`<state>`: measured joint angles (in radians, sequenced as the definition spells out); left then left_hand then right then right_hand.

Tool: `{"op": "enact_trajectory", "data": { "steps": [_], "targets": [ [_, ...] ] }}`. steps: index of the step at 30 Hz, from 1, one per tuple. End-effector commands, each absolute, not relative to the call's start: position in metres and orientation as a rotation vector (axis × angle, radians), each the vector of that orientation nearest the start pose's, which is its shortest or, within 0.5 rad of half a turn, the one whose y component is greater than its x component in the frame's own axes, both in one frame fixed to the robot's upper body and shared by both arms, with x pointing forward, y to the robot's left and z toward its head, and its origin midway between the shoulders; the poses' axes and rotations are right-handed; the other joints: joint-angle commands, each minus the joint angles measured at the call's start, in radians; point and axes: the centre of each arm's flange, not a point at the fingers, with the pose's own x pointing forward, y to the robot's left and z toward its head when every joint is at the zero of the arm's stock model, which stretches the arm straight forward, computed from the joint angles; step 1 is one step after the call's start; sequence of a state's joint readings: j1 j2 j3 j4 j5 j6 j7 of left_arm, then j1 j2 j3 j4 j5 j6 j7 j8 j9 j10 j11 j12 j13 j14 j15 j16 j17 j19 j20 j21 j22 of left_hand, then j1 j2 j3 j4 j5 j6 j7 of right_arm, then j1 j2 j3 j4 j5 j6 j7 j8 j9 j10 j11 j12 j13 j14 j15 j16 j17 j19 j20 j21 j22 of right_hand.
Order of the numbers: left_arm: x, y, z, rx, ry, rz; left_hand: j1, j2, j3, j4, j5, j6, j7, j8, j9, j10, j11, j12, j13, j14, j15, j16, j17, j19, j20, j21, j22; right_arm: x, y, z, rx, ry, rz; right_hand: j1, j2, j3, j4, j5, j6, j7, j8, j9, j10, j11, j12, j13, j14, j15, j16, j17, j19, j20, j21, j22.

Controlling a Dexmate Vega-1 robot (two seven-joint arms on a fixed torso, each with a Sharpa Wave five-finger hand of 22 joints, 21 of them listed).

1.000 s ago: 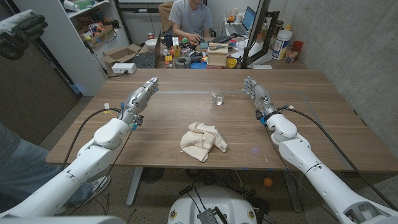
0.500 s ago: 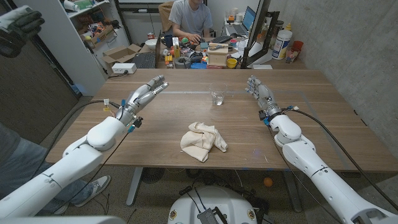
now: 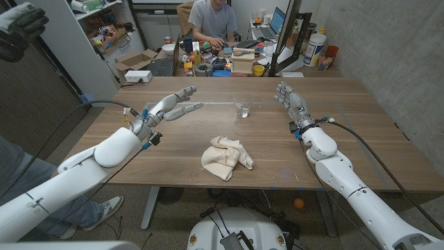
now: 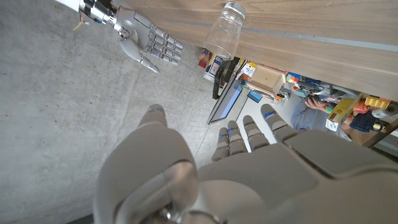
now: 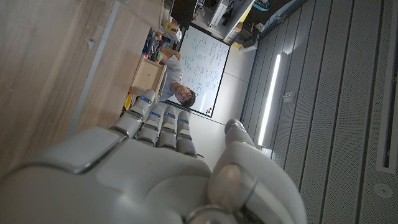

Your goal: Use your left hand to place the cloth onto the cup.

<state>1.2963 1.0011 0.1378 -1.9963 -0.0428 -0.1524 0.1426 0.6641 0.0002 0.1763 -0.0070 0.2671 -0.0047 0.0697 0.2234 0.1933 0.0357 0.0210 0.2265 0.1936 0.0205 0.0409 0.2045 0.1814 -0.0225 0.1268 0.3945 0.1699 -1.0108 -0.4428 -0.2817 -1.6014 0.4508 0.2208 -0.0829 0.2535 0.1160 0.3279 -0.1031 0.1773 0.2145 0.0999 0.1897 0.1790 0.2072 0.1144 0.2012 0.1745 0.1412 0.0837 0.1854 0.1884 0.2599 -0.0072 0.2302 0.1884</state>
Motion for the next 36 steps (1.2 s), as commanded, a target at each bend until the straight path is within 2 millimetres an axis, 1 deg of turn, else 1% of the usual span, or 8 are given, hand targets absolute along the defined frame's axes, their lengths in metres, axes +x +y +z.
{"op": "enact_trajectory", "data": {
  "steps": [1,4,7,8,10,16,22,36],
  "targets": [
    [0.445,0.239,0.012,1.142,-0.906,-0.188,0.015,-0.004,0.000,-0.007,0.009,0.019,-0.001,0.006,0.004,0.028,-0.004,0.009,0.003,0.024,-0.005,0.010,0.004,0.024,0.016,0.001,0.006,0.601,-0.243,-0.016,0.006,-0.710,0.194,0.013,-0.003,0.005,0.000,0.008,0.002,-0.009,0.005,0.006,0.016,-0.004,0.007,0.006,0.007,-0.003,0.005,0.002,0.004,-0.002,-0.004,0.004],
    [0.441,0.232,0.012,1.187,-0.923,-0.190,0.023,-0.005,-0.001,-0.012,0.011,0.032,0.001,0.008,0.004,0.044,-0.009,0.013,0.004,0.042,-0.007,0.013,0.004,0.051,0.023,0.004,0.006,0.601,-0.244,-0.014,0.005,-0.713,0.194,0.013,-0.003,0.005,0.000,0.008,0.002,-0.010,0.005,0.006,0.019,-0.002,0.009,0.006,0.008,-0.003,0.005,0.002,0.004,-0.002,-0.004,0.004],
    [0.437,0.225,0.012,1.240,-0.936,-0.182,0.031,-0.006,-0.001,-0.016,0.012,0.059,-0.002,0.015,0.005,0.067,0.008,0.019,0.005,0.066,-0.001,0.018,0.005,0.069,0.020,0.003,0.006,0.602,-0.244,-0.011,0.008,-0.715,0.194,0.013,-0.003,0.006,0.000,0.008,0.002,-0.011,0.004,0.006,0.020,-0.004,0.009,0.006,0.008,-0.003,0.005,0.002,0.003,-0.002,-0.004,0.004],
    [0.436,0.223,0.012,1.259,-0.942,-0.179,0.031,-0.006,-0.001,-0.017,0.012,0.061,-0.003,0.015,0.005,0.068,0.009,0.019,0.005,0.068,0.000,0.018,0.005,0.072,0.024,0.003,0.006,0.602,-0.244,-0.011,0.012,-0.716,0.193,0.013,-0.003,0.006,0.000,0.008,0.002,-0.011,0.004,0.006,0.020,-0.004,0.009,0.006,0.008,-0.003,0.005,0.002,0.003,-0.001,-0.004,0.004],
    [0.433,0.219,0.011,1.294,-0.955,-0.175,0.034,-0.006,-0.002,-0.018,0.013,0.069,-0.008,0.016,0.005,0.071,0.008,0.018,0.005,0.074,0.002,0.017,0.005,0.085,0.051,0.002,0.006,0.602,-0.244,-0.010,0.012,-0.718,0.194,0.014,-0.002,0.006,0.000,0.008,0.002,-0.013,0.005,0.006,0.022,-0.003,0.009,0.006,0.008,-0.004,0.005,0.002,0.004,-0.002,-0.004,0.004],
    [0.425,0.207,0.007,1.397,-0.995,-0.167,0.037,-0.006,-0.004,-0.020,0.014,0.075,-0.015,0.015,0.006,0.085,0.004,0.019,0.006,0.096,0.000,0.022,0.006,0.104,0.077,0.001,0.007,0.603,-0.246,-0.009,0.008,-0.719,0.194,0.014,-0.003,0.006,0.000,0.008,0.003,-0.016,0.005,0.006,0.022,-0.003,0.009,0.006,0.008,-0.003,0.005,0.002,0.004,-0.002,-0.005,0.004],
    [0.415,0.193,0.000,1.540,-1.036,-0.151,0.041,-0.003,-0.006,-0.020,0.017,0.083,-0.021,0.012,0.007,0.095,0.011,0.018,0.008,0.144,0.025,0.034,0.009,0.159,0.083,0.011,0.011,0.602,-0.249,-0.007,0.006,-0.719,0.189,0.014,-0.003,0.006,-0.001,0.008,0.003,-0.016,0.004,0.006,0.024,-0.004,0.009,0.006,0.008,-0.005,0.005,0.002,0.004,-0.001,-0.005,0.004],
    [0.400,0.167,-0.016,1.804,-0.981,-0.199,0.060,-0.011,-0.015,-0.033,0.021,0.169,-0.064,0.031,0.009,0.170,-0.010,0.036,0.022,0.272,0.019,0.061,0.015,0.346,0.084,0.050,0.015,0.599,-0.249,-0.006,-0.001,-0.713,0.186,0.015,-0.002,0.007,-0.001,0.008,0.004,-0.017,0.005,0.006,0.026,-0.004,0.009,0.006,0.007,-0.005,0.005,0.002,0.004,-0.002,-0.006,0.004]
  ]
}}
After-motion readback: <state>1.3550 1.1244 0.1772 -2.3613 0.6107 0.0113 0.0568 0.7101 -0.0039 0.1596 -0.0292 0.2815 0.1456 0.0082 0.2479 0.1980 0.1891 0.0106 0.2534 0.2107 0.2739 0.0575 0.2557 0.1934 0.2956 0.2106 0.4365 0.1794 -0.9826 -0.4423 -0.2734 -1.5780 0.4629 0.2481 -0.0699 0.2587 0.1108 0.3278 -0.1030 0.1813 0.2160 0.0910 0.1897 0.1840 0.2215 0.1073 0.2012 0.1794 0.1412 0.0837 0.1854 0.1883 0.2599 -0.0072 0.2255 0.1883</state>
